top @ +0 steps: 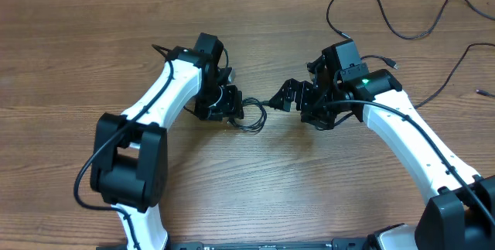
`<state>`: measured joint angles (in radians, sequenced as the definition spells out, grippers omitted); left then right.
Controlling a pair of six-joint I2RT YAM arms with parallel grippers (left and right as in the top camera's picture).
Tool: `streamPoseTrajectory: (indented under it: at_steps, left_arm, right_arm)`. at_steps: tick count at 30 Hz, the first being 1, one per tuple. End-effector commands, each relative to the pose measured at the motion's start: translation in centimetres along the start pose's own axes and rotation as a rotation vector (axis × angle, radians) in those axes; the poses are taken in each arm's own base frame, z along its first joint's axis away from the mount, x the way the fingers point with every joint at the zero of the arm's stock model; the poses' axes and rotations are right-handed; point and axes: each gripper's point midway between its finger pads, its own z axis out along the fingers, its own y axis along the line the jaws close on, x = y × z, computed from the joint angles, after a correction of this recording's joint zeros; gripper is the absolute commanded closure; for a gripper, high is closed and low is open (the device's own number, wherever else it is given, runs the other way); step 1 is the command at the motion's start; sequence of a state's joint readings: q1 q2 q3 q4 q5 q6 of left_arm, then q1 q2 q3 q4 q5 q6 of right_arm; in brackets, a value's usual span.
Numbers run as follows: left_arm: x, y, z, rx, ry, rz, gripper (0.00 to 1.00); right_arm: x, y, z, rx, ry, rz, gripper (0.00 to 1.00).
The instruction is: Untangle cables
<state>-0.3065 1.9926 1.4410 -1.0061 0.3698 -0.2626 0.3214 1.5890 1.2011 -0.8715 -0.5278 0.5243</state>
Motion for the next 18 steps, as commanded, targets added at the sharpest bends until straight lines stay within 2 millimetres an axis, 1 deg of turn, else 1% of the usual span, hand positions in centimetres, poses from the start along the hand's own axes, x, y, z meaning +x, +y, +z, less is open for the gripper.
streamPoseTrajectory:
  at_steps: [1,6,10,16,17,18]
  left_arm:
    - [0.2,0.6,1.4,-0.021,0.03,-0.041,0.44]
    - [-0.2,0.6,1.7,-0.017,0.019,-0.037,0.44]
    - [-0.5,0.7,1.6,-0.014,0.008,-0.039,0.49]
    - [-2.0,1.2,1.2,0.001,-0.045,-0.042,0.49]
    - [-2.2,1.2,1.2,0.002,-0.051,-0.043,0.5]
    - [-2.3,1.4,1.1,0.003,-0.056,-0.045,0.53]
  right_arm:
    - [0.4,0.0,0.1,-0.003,0.013,0.008,0.0]
    - [0.6,-0.1,0.1,0.002,0.02,0.012,0.0]
    - [0.6,-0.1,0.1,0.002,0.021,0.01,0.0]
    - [0.6,-0.1,0.1,0.002,0.021,0.01,0.0]
    - [0.6,-0.1,0.1,0.003,0.023,0.011,0.0]
    - [0.7,-0.1,0.1,0.004,0.024,0.011,0.0]
